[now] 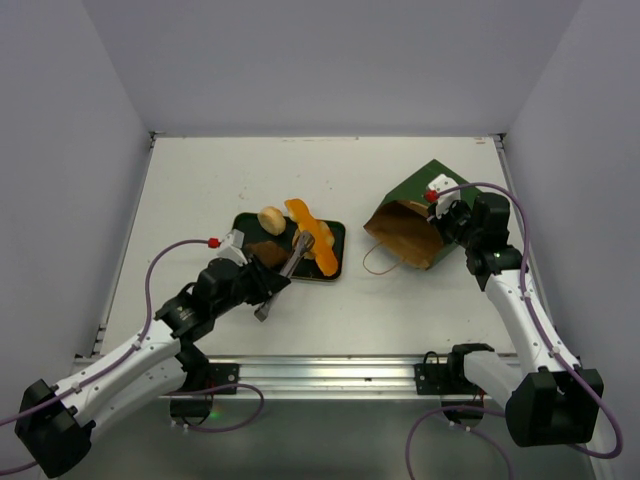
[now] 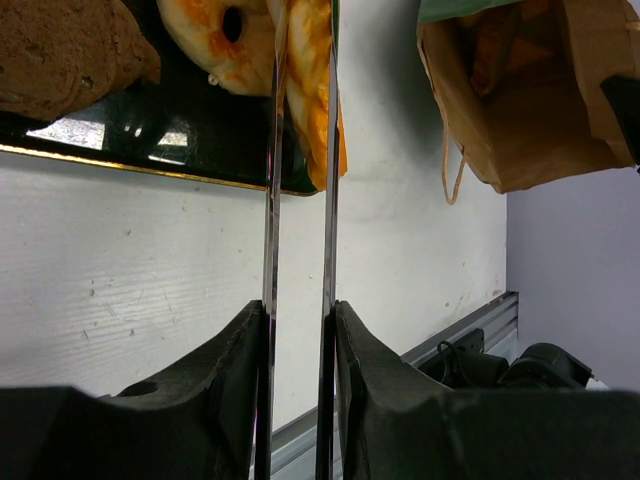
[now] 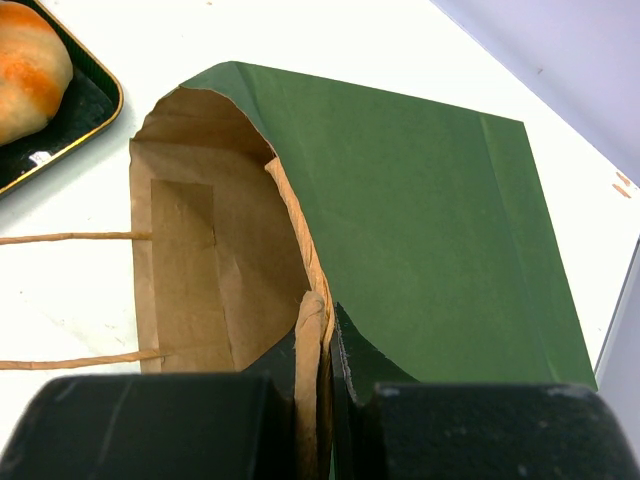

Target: Take the fake bread out of the paper bag

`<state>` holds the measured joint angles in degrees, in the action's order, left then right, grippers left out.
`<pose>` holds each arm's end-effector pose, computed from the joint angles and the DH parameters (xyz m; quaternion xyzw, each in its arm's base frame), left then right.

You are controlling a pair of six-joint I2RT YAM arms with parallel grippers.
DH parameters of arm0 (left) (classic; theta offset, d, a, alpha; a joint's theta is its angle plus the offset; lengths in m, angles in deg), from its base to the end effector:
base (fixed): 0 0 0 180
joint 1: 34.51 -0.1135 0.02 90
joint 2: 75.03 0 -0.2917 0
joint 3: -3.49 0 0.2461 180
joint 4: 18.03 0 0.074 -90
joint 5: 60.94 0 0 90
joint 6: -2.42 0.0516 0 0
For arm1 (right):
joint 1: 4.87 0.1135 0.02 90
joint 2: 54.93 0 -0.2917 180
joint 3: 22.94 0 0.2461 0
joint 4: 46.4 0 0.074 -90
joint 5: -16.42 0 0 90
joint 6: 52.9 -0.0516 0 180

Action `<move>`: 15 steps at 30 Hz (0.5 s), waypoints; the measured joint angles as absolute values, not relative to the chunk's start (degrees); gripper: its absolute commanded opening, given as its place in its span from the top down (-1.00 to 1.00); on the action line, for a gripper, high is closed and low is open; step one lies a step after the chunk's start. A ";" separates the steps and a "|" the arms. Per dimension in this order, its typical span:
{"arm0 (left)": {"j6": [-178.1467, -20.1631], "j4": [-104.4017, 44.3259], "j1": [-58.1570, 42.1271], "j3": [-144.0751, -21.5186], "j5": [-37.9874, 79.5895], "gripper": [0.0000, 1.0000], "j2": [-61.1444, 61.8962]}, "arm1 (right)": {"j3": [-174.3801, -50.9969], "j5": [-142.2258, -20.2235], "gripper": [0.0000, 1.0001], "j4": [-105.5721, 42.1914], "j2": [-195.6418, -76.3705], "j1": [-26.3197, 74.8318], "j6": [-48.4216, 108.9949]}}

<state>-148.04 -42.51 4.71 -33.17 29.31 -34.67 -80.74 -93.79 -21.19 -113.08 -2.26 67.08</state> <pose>0.1195 -0.0972 0.2272 -0.1592 0.8431 -0.3914 0.3327 0.2216 0.0279 0.3070 -0.3235 0.7732 0.0200 0.5451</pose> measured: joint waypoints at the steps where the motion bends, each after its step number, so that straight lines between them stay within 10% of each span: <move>1: -148.00 -42.51 4.71 -33.17 29.31 0.28 -34.65 | -80.74 -93.79 0.98 -21.19 -113.08 -2.26 67.08; 15: -147.80 -44.09 4.60 -33.17 29.31 0.21 -34.54 | -80.71 -93.79 0.98 -21.19 -113.08 -2.26 67.10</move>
<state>-147.80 -44.09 4.60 -33.17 29.31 -34.54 -80.71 -93.79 -21.19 -113.08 -2.26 67.10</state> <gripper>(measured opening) 0.396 0.047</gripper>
